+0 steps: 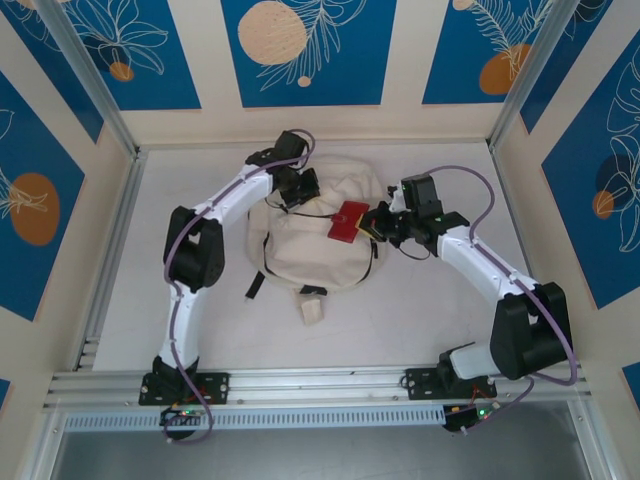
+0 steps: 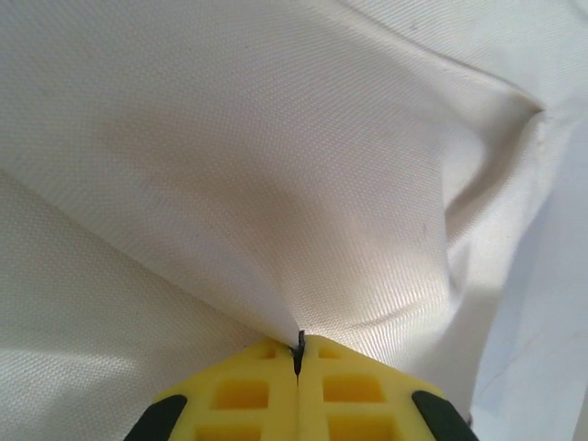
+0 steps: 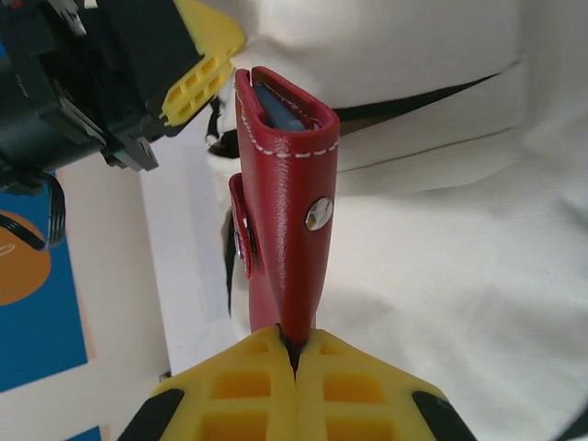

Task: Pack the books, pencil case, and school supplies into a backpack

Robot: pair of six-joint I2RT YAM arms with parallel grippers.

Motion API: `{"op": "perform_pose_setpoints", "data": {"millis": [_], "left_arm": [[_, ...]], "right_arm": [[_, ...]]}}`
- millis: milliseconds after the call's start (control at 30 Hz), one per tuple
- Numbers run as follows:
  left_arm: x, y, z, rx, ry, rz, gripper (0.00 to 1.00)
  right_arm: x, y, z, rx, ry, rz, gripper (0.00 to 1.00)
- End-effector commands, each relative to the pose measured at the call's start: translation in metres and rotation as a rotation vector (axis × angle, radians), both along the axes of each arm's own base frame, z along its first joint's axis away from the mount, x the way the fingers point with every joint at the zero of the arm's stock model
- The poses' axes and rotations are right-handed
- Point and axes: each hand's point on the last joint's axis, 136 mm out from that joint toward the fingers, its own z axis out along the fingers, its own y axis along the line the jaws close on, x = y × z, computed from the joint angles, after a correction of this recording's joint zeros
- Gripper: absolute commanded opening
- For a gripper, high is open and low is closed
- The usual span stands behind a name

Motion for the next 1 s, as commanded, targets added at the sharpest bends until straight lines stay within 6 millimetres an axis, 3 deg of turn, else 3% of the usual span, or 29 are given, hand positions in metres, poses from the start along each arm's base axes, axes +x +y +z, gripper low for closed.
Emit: {"op": "perform_pose_setpoints", "data": {"millis": [0,300,667,833,967], "left_arm": [[-0.005,-0.025,0.075,-0.132,-0.147,-0.077,0.0],[-0.011,-0.017,0.099,-0.122,-0.195,-0.088,0.0],[-0.008,-0.023,0.079,-0.096,-0.149,-0.119,0.0],[-0.01,-0.022,0.084,-0.092,-0.155,-0.13,0.0],[-0.014,-0.018,0.078,-0.07,-0.139,-0.135,0.0]], "right_arm": [[-0.004,0.023,-0.003,0.086,0.018,0.087,0.0],[0.008,0.032,-0.023,0.143,0.052,0.12,0.0],[-0.021,0.054,-0.036,0.25,0.13,0.26,0.0],[0.003,0.041,-0.045,0.254,0.146,0.182,0.0],[0.032,0.028,-0.035,0.277,0.048,0.105,0.0]]}}
